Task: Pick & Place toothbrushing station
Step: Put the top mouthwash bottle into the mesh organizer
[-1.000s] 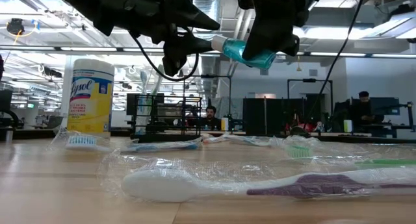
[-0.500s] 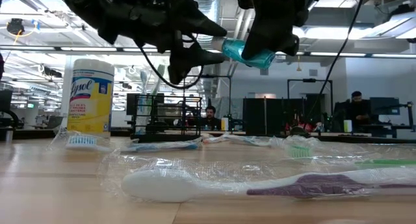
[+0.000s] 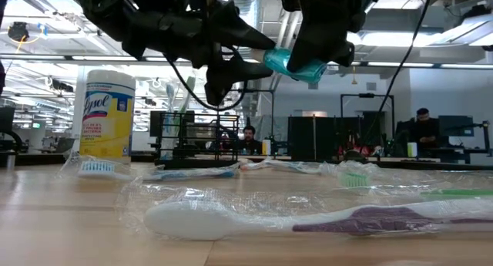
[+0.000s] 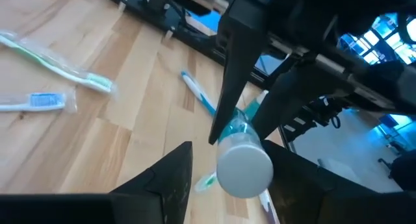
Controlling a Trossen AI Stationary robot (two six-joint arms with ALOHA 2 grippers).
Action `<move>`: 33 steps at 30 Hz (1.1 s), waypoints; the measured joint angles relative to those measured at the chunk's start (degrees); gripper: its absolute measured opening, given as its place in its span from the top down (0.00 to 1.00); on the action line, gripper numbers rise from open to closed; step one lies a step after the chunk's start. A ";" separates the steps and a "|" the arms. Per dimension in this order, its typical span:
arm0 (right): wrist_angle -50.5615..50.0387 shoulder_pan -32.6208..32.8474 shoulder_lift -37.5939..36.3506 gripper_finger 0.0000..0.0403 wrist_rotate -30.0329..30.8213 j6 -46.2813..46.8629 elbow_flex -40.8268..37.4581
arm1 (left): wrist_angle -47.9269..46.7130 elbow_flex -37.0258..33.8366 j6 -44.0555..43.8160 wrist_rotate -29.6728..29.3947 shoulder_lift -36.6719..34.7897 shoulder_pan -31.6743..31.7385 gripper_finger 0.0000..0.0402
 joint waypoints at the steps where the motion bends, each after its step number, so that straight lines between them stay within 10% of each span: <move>1: 0.02 0.00 0.00 0.84 0.02 0.00 0.00 | -0.02 0.38 0.00 0.08 0.46 -0.02 0.57; 33: -0.07 -0.02 0.00 0.83 0.02 -1.36 0.00 | -0.31 2.98 0.46 4.00 2.56 0.00 0.78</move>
